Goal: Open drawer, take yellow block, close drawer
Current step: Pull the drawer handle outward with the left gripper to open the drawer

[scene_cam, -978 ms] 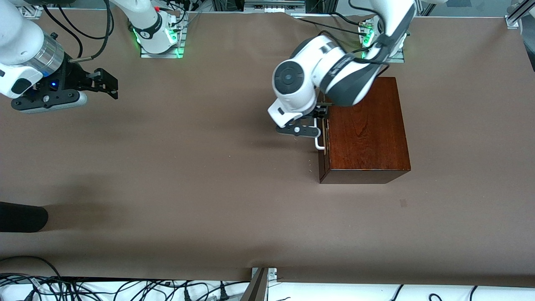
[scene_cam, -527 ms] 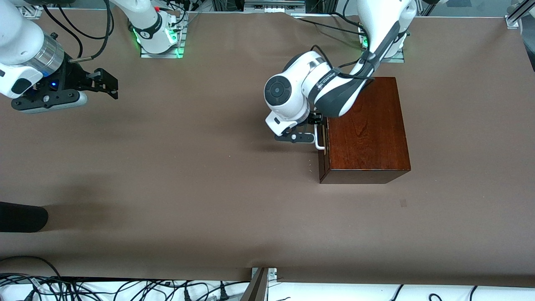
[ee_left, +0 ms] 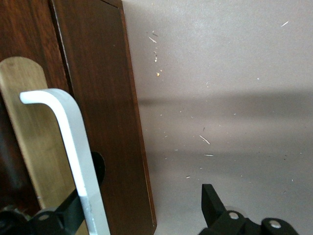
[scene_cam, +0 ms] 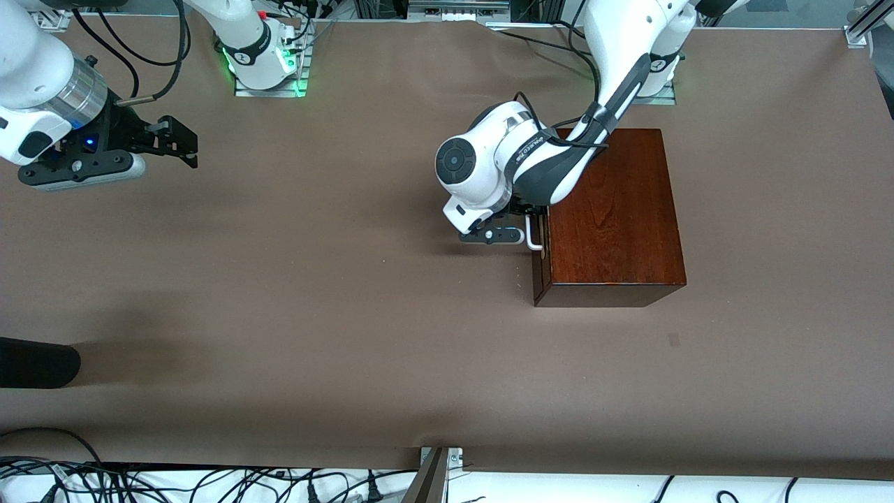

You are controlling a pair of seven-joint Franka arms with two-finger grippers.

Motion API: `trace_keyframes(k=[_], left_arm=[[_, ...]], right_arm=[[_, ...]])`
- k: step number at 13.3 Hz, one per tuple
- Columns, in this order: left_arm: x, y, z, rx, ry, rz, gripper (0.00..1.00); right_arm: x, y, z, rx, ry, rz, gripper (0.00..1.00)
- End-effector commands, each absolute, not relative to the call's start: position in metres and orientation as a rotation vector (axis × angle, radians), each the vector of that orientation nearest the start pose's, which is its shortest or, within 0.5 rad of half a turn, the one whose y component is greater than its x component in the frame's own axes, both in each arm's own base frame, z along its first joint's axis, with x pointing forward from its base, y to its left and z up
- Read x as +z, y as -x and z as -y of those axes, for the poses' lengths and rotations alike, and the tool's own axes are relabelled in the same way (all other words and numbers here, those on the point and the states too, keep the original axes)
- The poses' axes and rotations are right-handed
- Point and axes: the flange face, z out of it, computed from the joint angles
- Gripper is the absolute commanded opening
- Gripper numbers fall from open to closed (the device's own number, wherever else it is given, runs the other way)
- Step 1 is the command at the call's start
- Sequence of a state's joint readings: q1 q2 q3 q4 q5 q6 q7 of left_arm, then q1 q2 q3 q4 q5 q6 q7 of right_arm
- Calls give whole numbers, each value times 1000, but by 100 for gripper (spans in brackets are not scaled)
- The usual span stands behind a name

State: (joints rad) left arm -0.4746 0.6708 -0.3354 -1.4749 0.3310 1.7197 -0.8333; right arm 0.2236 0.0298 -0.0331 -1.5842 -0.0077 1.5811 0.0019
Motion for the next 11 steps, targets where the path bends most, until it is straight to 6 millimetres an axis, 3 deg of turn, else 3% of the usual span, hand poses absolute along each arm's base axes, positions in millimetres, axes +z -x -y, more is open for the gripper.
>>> trace_keyframes(k=[1,5,11], left_arm=[[268,-497,454,193,2801,-50,100],[258,-483,484,148,2873,-40,100],[268,-489,517,128,3116,41,100]], right_arm=[[609,-555,-110,23,3137,317,100],[608,-554,-110,35,3138,302,100],[604,-558,-111,28,3134,311,100]])
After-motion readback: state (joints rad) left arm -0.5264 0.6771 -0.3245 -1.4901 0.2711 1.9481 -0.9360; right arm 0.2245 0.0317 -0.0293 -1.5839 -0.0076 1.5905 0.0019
